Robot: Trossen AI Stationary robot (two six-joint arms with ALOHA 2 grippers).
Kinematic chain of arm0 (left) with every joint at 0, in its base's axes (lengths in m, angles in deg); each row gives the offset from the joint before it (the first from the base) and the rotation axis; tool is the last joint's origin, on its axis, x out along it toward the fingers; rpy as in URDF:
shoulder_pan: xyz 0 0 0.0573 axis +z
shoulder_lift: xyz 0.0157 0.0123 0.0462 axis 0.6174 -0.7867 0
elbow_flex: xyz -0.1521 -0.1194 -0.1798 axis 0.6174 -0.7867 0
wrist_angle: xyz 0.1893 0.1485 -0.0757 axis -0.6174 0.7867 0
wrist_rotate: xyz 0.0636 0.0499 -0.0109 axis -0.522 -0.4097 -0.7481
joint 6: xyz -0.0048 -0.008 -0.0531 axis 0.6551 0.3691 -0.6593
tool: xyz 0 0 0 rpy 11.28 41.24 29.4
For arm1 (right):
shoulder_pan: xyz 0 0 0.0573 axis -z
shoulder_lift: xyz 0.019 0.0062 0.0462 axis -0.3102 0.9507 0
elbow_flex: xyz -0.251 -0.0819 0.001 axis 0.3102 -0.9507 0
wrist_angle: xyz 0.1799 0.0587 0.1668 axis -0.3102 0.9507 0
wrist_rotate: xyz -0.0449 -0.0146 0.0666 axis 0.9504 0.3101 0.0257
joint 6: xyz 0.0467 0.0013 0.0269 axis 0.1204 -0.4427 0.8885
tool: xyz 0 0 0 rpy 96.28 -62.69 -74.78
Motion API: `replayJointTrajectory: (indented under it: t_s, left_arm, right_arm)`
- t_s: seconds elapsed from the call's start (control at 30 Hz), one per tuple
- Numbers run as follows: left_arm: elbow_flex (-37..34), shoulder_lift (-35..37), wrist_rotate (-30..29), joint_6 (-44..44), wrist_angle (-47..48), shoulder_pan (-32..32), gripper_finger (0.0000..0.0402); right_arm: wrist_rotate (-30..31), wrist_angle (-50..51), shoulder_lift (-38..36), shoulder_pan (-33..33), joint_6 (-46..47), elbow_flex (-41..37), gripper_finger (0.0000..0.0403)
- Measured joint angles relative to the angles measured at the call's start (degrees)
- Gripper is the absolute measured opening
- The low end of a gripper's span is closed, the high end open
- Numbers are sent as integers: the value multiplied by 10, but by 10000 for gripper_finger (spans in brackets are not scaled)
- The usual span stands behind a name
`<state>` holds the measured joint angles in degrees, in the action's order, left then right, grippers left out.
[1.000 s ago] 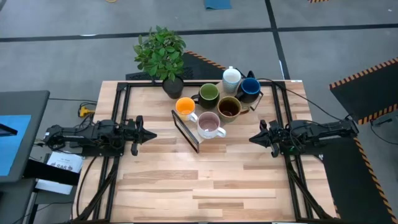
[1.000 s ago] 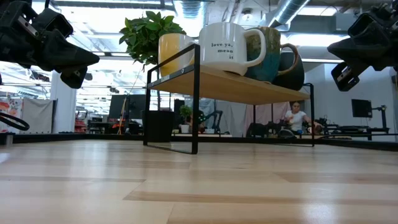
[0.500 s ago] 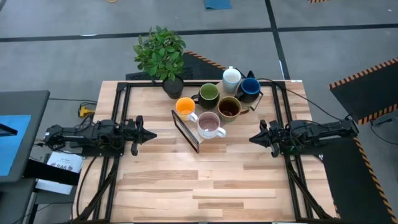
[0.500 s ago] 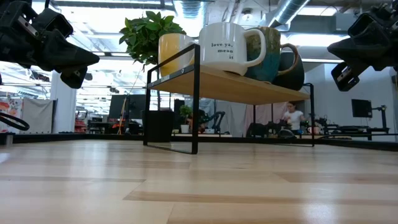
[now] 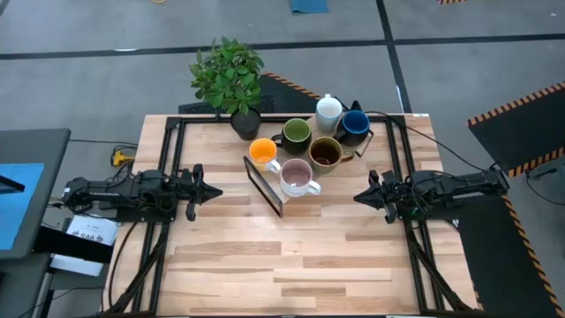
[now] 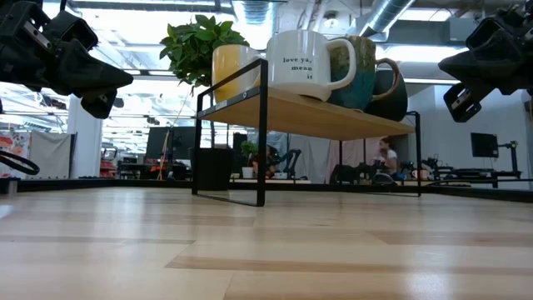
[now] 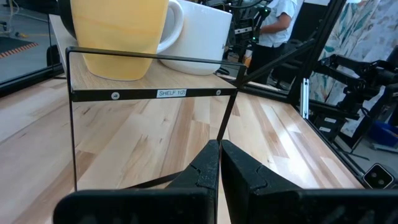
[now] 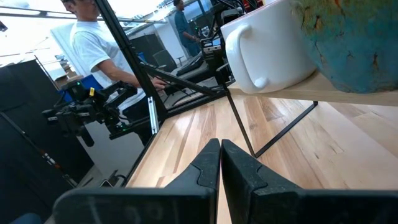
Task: Place coffee mugs
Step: Return to Home Position
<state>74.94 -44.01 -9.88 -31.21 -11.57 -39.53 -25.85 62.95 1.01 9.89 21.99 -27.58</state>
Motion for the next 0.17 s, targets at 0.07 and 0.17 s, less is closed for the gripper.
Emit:
replayJointTrajectory:
  t_s: [0.07, 0.17]
  left_arm:
    - [0, 0, 0, 0, 0, 0, 0]
    - [0, 0, 0, 0, 0, 0, 0]
  right_arm:
    - [0, 0, 0, 0, 0, 0, 43]
    - [0, 0, 0, 0, 0, 0, 43]
